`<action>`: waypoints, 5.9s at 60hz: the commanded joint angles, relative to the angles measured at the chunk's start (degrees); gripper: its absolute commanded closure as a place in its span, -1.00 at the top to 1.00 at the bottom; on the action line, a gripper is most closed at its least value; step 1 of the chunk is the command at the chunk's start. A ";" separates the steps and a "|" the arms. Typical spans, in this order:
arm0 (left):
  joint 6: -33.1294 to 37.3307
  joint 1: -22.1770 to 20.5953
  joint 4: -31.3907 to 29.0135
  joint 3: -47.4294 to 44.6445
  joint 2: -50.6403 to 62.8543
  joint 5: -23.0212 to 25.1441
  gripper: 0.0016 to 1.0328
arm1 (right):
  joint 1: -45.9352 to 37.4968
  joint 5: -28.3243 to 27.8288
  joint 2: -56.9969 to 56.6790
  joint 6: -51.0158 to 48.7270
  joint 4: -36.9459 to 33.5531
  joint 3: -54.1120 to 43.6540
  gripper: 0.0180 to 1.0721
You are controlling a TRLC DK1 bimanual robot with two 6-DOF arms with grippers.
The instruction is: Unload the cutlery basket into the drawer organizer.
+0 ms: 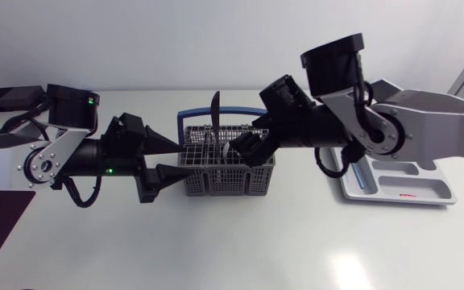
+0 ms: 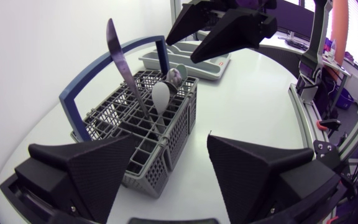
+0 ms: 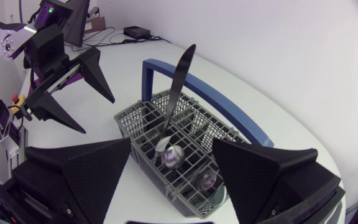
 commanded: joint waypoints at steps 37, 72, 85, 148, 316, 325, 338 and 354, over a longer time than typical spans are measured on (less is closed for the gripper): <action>-0.05 1.85 6.30 -0.38 6.10 0.62 0.67 | 1.61 -1.66 14.01 3.88 10.04 7.51 0.21; -0.13 3.08 7.62 -0.21 8.29 2.29 0.67 | 2.40 -1.75 19.54 3.71 11.88 10.15 -0.47; -1.10 3.69 7.80 0.49 8.82 3.53 0.67 | 3.37 -2.10 19.98 3.71 11.88 9.71 -0.78; -7.52 -0.52 12.37 0.32 10.93 3.44 0.67 | 6.36 7.04 6.62 6.26 17.77 3.65 -0.83; 0.30 -4.92 -8.20 10.25 5.75 18.55 0.73 | 6.80 -6.93 -13.85 10.56 -2.00 3.30 -0.84; -0.31 -6.50 -8.20 11.74 7.86 18.64 0.66 | 5.83 -8.52 -14.12 11.62 -2.36 3.65 -0.84; -0.40 -8.08 -8.20 12.45 9.96 20.58 0.23 | 5.39 -9.13 -14.56 12.06 -2.53 3.30 -0.84; -1.10 -8.79 -8.20 13.77 11.20 20.84 -0.59 | 4.77 -9.83 -14.82 12.50 -2.44 3.12 -0.84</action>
